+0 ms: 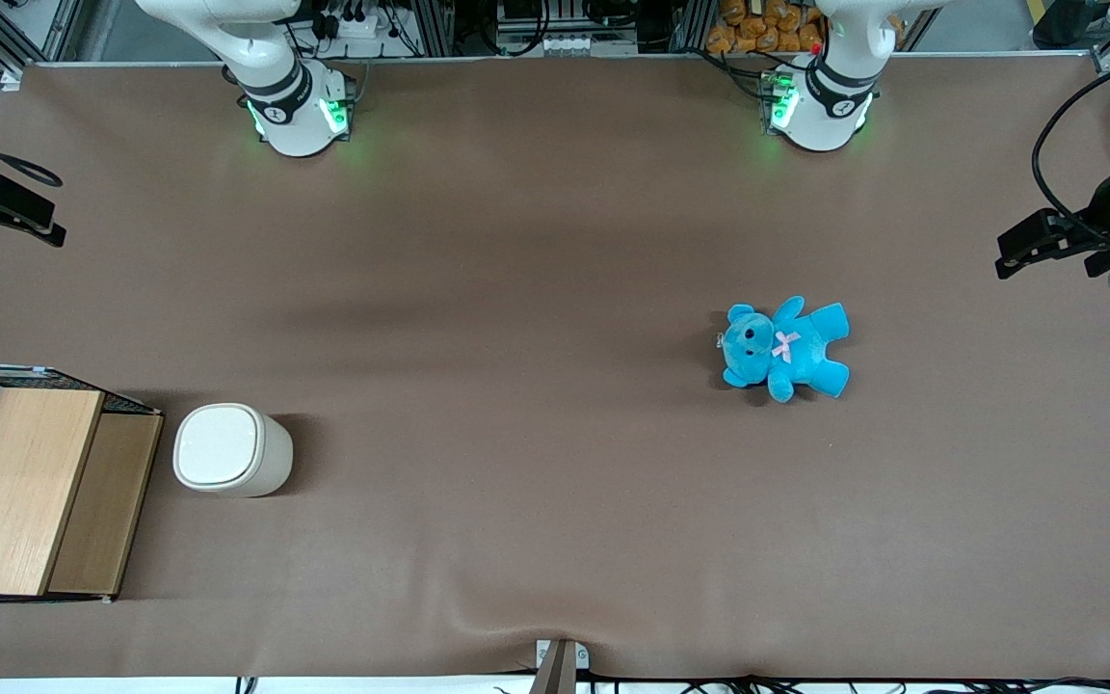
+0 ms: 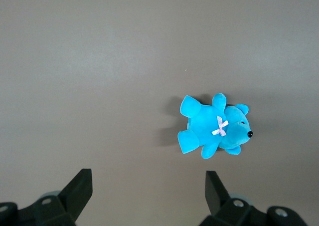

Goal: Open trash can with right arm
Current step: 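Move the right gripper toward the small white trash can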

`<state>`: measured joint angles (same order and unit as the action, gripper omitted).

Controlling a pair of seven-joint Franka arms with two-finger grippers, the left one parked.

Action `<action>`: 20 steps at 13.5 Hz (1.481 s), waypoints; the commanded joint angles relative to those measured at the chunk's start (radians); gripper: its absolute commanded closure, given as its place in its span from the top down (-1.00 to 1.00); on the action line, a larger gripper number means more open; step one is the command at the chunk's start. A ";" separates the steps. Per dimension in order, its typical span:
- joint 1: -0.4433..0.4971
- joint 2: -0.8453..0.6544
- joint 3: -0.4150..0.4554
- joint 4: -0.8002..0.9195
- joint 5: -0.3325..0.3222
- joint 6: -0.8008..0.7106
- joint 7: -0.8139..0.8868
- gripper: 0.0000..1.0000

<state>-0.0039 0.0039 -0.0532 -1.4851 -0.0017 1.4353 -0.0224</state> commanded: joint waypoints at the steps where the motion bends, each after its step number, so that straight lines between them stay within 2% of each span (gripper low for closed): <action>1: -0.004 -0.016 0.006 -0.004 -0.017 0.001 -0.010 1.00; 14: 0.012 0.019 0.009 -0.009 -0.014 -0.021 -0.008 1.00; 20: 0.016 0.082 0.010 -0.006 0.014 0.008 -0.010 1.00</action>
<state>0.0075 0.0592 -0.0425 -1.4918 0.0016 1.4283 -0.0243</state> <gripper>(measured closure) 0.000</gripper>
